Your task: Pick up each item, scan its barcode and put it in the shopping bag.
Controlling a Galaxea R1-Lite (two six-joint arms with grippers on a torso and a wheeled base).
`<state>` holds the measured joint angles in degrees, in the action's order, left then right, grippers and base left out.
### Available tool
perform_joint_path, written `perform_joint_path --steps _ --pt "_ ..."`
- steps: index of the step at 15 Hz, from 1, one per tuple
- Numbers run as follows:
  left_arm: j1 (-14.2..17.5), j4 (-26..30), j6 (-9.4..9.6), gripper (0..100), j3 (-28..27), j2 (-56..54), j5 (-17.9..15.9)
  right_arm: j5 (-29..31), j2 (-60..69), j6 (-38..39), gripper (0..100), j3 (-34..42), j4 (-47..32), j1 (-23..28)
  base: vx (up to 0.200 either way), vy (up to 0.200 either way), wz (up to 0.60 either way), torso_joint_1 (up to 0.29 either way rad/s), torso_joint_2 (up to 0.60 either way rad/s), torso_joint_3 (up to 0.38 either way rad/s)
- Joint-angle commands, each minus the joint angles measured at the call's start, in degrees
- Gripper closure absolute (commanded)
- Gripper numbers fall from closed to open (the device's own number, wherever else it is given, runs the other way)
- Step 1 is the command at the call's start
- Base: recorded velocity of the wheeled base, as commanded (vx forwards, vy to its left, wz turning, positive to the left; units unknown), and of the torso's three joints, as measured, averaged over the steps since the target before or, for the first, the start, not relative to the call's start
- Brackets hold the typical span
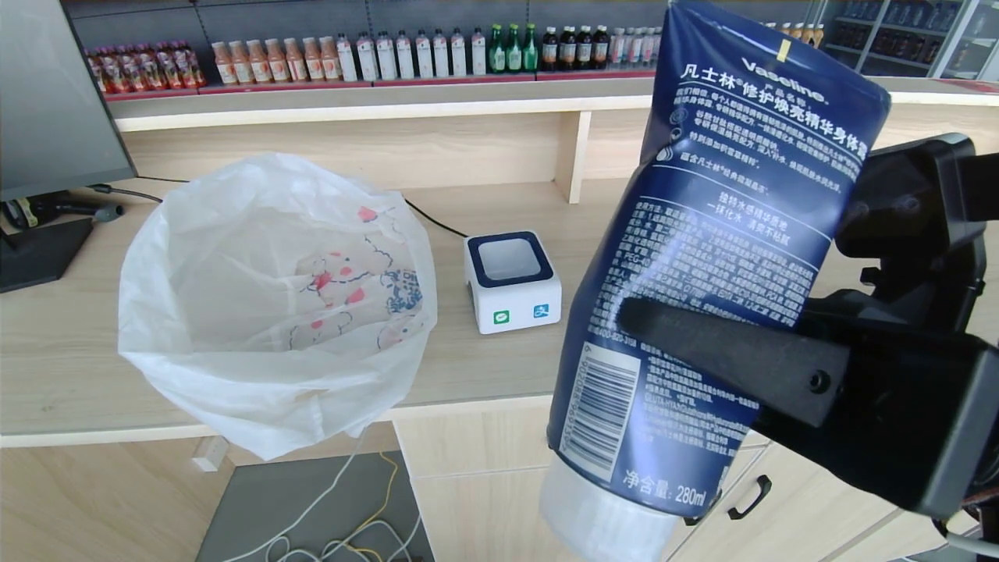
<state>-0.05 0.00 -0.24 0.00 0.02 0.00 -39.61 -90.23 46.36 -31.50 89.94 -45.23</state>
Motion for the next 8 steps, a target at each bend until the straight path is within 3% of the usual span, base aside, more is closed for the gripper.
perform_joint_path --steps 1,3,8 --pt "-0.04 0.0 -0.02 0 0.0 -0.02 0.0 -0.03 0.23 -0.22 100 0.48 0.06 -0.04 0.0 0.0 0.0 0.0 0.0 0.0" --pt "-0.04 0.0 -0.02 0 0.0 -0.02 0.0 0.06 0.76 -1.19 100 1.09 0.06 0.05 0.0 0.0 0.0 0.0 0.0 0.0" --pt "0.05 0.0 -0.02 0 0.0 -0.02 0.0 0.76 1.47 -13.14 100 7.95 0.06 0.14 0.0 0.0 0.0 0.0 0.0 0.0"
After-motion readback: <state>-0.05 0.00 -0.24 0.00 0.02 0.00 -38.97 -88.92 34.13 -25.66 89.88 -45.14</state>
